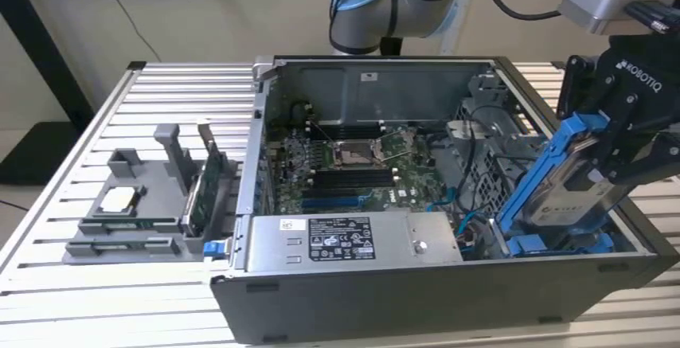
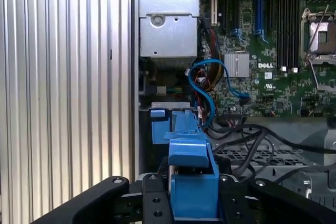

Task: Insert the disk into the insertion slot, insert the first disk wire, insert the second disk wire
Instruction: 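Insert the disk into the insertion slot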

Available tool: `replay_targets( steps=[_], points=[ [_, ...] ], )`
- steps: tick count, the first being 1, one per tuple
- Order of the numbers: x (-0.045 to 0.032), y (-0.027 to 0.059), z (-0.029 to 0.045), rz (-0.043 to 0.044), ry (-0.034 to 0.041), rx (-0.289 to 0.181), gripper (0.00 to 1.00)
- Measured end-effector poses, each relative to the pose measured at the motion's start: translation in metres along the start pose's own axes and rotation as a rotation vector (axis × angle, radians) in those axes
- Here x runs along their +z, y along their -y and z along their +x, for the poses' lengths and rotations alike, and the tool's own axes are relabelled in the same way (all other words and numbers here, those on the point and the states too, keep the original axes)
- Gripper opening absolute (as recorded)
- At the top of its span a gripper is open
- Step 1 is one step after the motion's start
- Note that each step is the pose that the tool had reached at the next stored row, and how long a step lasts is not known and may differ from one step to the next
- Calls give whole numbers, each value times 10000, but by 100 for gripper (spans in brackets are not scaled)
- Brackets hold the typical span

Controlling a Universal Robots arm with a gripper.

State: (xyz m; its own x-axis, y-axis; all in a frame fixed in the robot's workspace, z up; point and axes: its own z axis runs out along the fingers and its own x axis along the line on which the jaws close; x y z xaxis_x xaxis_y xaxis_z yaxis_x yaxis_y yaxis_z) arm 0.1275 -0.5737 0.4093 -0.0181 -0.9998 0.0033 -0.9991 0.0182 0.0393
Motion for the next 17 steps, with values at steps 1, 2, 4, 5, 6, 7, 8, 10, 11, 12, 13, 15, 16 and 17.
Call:
replay_targets(
  steps=[1,2,4,5,6,7,8,10,11,12,13,15,16,17],
  points=[
    [10,0,0,0,0,-1,33],
    [21,0,0,0,0,-1,33],
    [44,-2,0,0,0,0,33],
    [52,-2,0,0,0,0,33],
    [58,-2,-2,0,3,-1,33],
    [65,-2,-4,0,8,-1,33],
    [74,-3,-6,1,12,0,33],
    [104,-5,-23,0,15,0,33],
    [114,-6,-29,0,13,-1,33],
    [126,-8,-35,1,12,0,33],
    [137,-8,-41,0,12,0,33],
    [165,-8,-47,0,15,-1,33],
    [174,-8,-48,0,14,-1,33],
    [180,-8,-48,0,14,0,33]
  ],
)
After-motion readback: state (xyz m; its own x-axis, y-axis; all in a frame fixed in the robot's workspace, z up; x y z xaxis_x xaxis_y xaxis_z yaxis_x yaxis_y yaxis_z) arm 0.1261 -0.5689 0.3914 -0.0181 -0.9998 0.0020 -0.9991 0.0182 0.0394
